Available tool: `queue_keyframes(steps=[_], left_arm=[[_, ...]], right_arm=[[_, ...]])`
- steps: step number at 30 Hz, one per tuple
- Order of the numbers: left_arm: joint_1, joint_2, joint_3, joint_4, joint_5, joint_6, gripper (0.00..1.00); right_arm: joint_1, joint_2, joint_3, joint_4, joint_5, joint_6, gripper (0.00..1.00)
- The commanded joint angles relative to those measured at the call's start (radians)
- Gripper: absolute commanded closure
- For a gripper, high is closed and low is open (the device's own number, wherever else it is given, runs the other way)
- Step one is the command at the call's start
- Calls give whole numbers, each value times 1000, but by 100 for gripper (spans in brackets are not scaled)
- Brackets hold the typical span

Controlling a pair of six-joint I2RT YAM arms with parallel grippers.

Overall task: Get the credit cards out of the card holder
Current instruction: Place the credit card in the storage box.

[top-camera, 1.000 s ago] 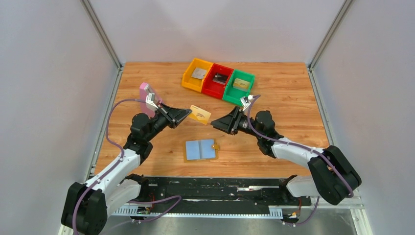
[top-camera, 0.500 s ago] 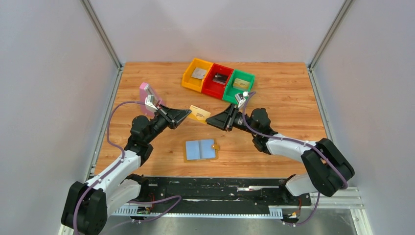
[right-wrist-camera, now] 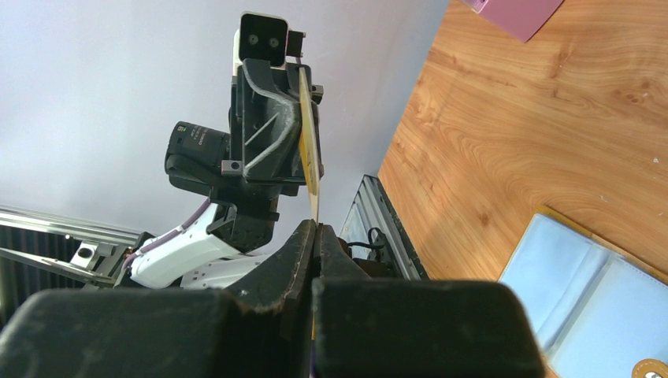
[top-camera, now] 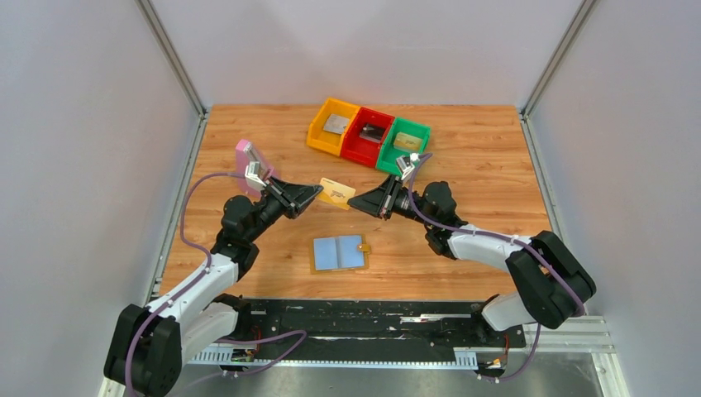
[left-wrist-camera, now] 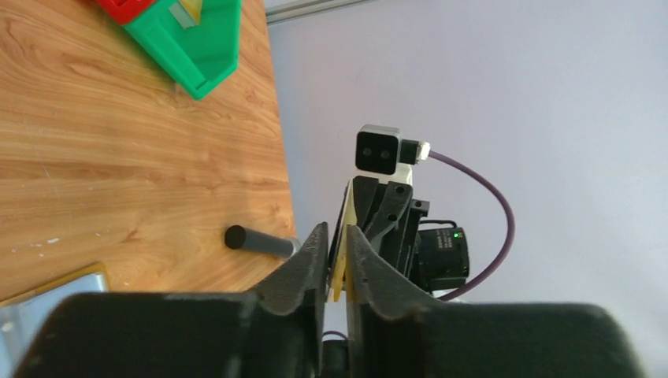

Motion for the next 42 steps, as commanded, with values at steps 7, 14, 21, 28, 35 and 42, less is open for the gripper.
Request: queue_keyframes(steps=[7, 14, 21, 28, 35, 42], left_arm=[[2, -42, 38, -93, -2, 73, 43], [3, -72, 142, -343, 55, 247, 12], [3, -85, 245, -565, 96, 410, 0], [4, -54, 457, -904, 79, 742, 0], [4, -24, 571, -1087, 64, 974, 0], [-4, -24, 584, -1125, 36, 1009, 0]], right_arm=[[-46, -53, 63, -84, -19, -68, 100], [-154, -93, 110, -236, -120, -123, 100], [-293, -103, 247, -544, -200, -265, 100], [-466, -43, 437, -868, -238, -426, 100], [-576, 115, 629, -1042, -225, -502, 100], [-603, 359, 869, -1215, -180, -566, 100]])
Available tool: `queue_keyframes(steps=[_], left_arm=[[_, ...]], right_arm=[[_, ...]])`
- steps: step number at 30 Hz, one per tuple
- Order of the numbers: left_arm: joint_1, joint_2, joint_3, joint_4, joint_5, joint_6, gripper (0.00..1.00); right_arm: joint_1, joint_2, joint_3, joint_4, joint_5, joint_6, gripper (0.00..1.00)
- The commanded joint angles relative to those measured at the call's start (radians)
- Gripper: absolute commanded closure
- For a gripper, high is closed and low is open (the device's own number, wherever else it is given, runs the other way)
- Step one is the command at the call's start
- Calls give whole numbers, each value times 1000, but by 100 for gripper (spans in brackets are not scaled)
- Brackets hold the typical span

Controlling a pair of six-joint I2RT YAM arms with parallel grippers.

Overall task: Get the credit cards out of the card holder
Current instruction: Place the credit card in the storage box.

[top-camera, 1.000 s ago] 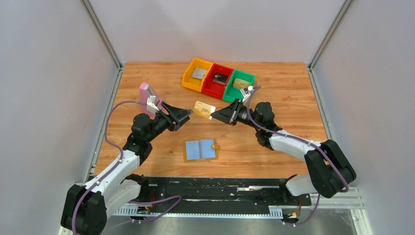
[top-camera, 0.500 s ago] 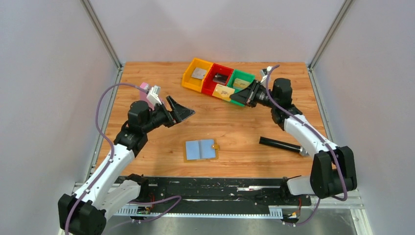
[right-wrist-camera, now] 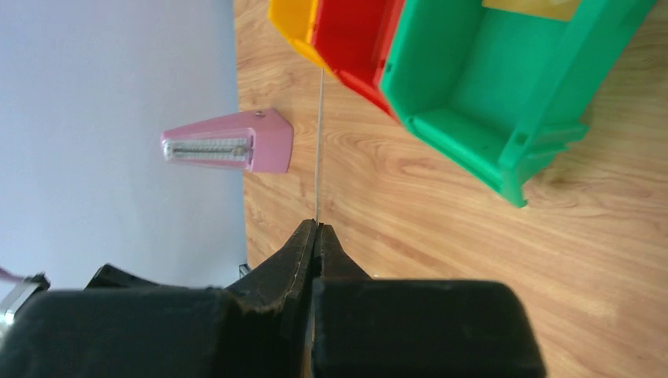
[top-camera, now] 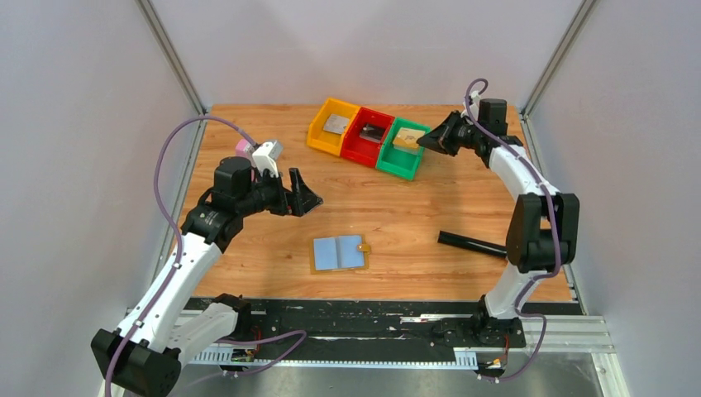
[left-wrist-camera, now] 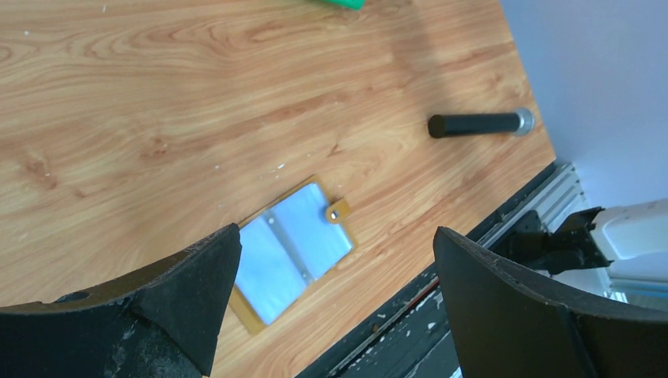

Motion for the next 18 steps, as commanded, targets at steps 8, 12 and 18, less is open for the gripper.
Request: queue_keyframes(steps=[8, 12, 18], left_arm=[[-16, -8, 40, -62, -50, 86, 0], [-21, -2, 41, -62, -51, 85, 0], [-22, 4, 43, -59, -50, 83, 0]], right_arm=[[-5, 282, 311, -192, 78, -81, 100], [-5, 355, 388, -199, 83, -78, 100], [-5, 459, 496, -233, 103, -79, 100]])
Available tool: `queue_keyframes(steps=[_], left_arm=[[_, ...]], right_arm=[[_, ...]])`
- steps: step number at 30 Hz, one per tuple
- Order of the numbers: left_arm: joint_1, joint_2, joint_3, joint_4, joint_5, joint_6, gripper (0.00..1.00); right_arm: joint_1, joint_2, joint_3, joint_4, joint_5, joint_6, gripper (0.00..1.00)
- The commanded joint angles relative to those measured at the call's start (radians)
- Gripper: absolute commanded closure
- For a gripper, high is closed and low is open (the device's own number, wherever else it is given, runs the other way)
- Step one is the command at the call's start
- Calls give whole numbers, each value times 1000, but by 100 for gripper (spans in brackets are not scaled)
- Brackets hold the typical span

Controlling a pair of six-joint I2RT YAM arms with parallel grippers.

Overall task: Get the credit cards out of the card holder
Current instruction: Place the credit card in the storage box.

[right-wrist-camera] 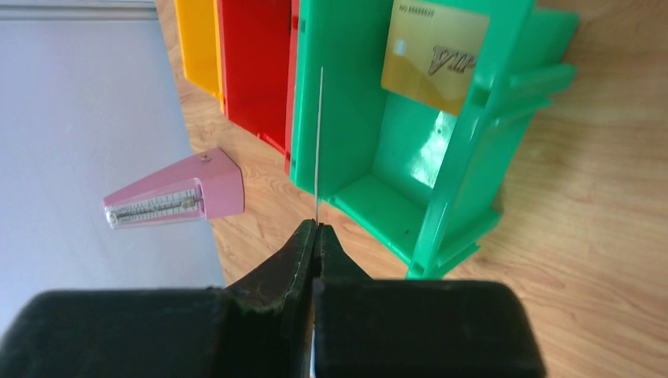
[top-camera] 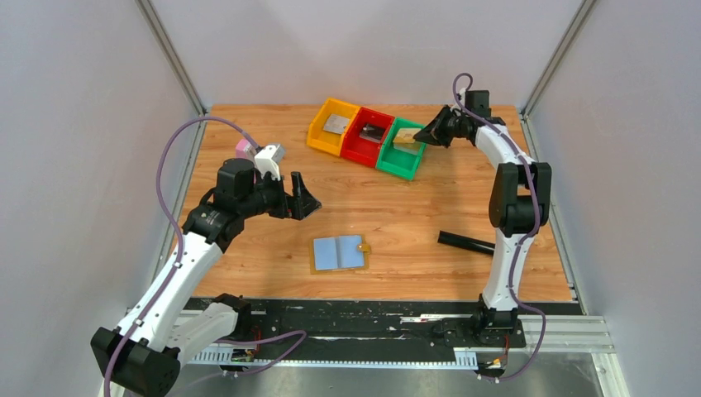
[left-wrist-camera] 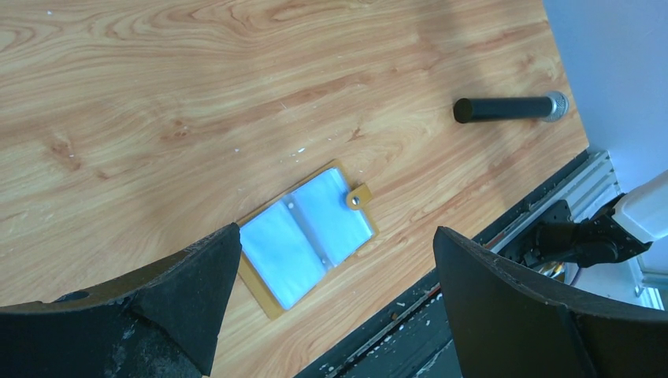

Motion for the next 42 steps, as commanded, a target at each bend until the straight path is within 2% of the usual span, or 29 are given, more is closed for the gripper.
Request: queue_keyframes(steps=[1, 13, 27, 30, 42], left_arm=[[-6, 0, 42, 7, -6, 22, 0], [-6, -3, 40, -1, -13, 20, 0], [-6, -7, 44, -9, -17, 20, 0], [-6, -9, 46, -12, -19, 21, 0], [-7, -10, 47, -17, -22, 22, 0]], right_arm=[[-2, 69, 115, -32, 28, -21, 100], [-2, 196, 231, -77, 52, -13, 100], [-2, 243, 283, -79, 100, 0, 99], [-2, 245, 283, -78, 117, 5, 94], [-4, 192, 307, -78, 176, 15, 84]])
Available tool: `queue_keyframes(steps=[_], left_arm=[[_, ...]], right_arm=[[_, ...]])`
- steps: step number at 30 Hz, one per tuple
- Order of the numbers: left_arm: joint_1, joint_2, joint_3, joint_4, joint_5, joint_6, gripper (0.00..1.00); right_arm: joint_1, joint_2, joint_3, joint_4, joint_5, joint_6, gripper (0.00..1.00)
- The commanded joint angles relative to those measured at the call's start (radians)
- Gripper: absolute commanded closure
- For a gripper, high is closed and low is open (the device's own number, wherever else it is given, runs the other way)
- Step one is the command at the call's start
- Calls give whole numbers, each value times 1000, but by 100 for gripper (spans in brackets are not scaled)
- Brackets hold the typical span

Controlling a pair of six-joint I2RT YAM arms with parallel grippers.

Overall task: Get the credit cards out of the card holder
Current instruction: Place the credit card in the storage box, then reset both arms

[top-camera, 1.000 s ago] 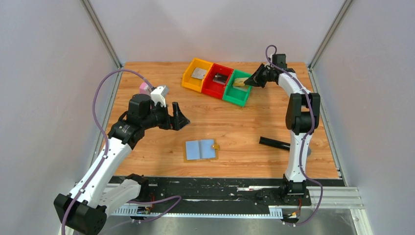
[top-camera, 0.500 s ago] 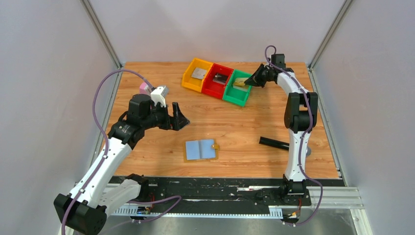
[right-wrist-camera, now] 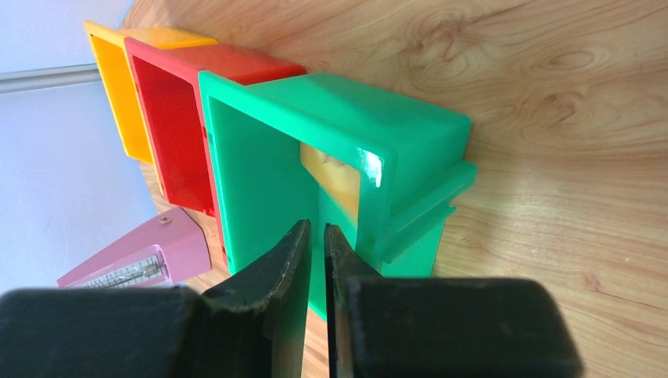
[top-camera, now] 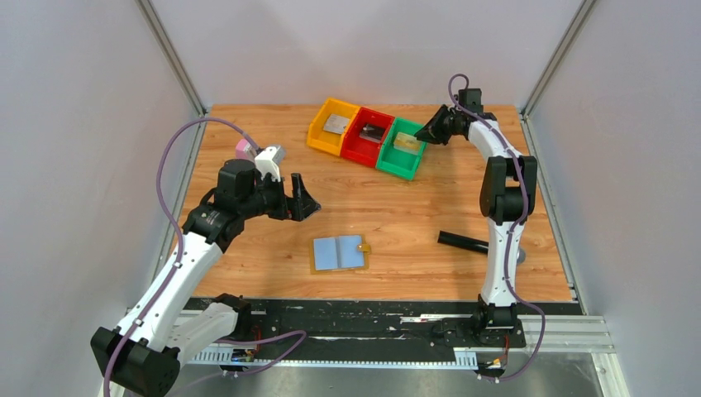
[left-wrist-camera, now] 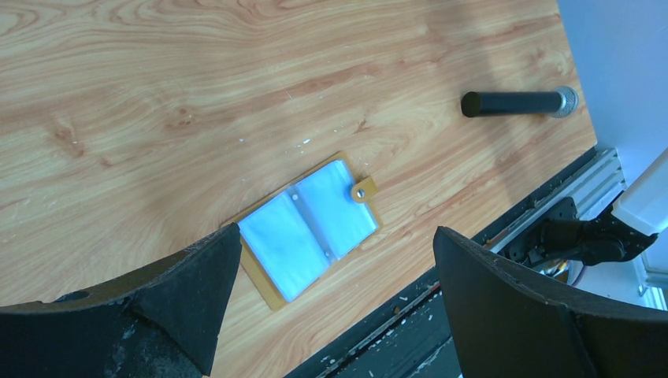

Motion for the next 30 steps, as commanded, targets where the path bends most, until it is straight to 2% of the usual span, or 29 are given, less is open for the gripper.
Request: queue_keyframes(steps=[1, 11, 21, 23, 27, 30], left_arm=[[-3, -11, 47, 7, -8, 21, 0], [-3, -9, 41, 22, -6, 21, 0], [-3, -6, 48, 60, 36, -11, 0], [-3, 0, 60, 71, 49, -28, 0], [-4, 20, 73, 88, 80, -58, 0], [-3, 32, 79, 109, 103, -86, 0]], right_arm=[[-3, -47, 52, 5, 41, 9, 84], [-4, -175, 13, 1, 51, -9, 81], [46, -498, -285, 1, 112, -106, 61], [79, -588, -386, -1, 141, -146, 54], [188, -786, -568, -5, 268, -199, 29], [275, -939, -682, -10, 327, -189, 5]])
